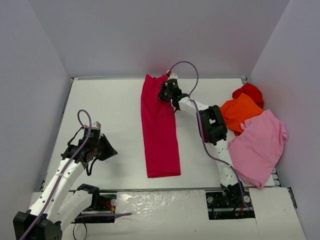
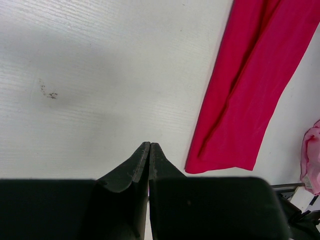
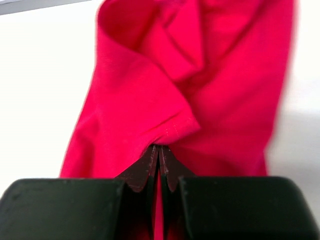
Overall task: Fold and stack the t-shirts
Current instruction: Grab the bottom of the folded rectangular tshirt with both arms
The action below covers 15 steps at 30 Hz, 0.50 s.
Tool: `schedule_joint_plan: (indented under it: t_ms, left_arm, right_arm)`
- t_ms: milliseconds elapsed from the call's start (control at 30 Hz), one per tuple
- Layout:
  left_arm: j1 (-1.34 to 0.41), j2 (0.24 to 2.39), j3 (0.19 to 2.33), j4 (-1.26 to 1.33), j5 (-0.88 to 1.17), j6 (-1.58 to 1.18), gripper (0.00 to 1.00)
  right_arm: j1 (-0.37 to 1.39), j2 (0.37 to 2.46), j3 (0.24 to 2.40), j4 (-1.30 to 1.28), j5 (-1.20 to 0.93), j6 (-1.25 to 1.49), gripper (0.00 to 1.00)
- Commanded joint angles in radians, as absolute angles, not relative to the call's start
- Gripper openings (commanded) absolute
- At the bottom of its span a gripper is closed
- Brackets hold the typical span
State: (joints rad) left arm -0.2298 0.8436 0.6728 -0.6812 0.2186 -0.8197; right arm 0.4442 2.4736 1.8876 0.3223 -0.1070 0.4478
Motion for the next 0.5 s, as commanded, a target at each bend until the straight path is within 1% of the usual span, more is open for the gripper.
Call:
schedule_joint_plan:
  t_ms: [0,133,467]
  left_arm:
    - [-0.239,0.854,0.674,-0.619,0.234,-0.827,0.00]
    - [-0.238,0.866,0.673,-0.605,0.242,-0.828,0.00]
    - [-0.238,0.890,0.661,-0.574,0.242,-0.828,0.00]
  right_arm:
    - [0.471,2.379,1.940,0.417,-0.181,0.456,0.00]
    - [0.483,2.381,1.929,0.424,-0.205,0.453,0.01]
    - [0.533,2.274,1.790,0.492,-0.261,0.411,0.03]
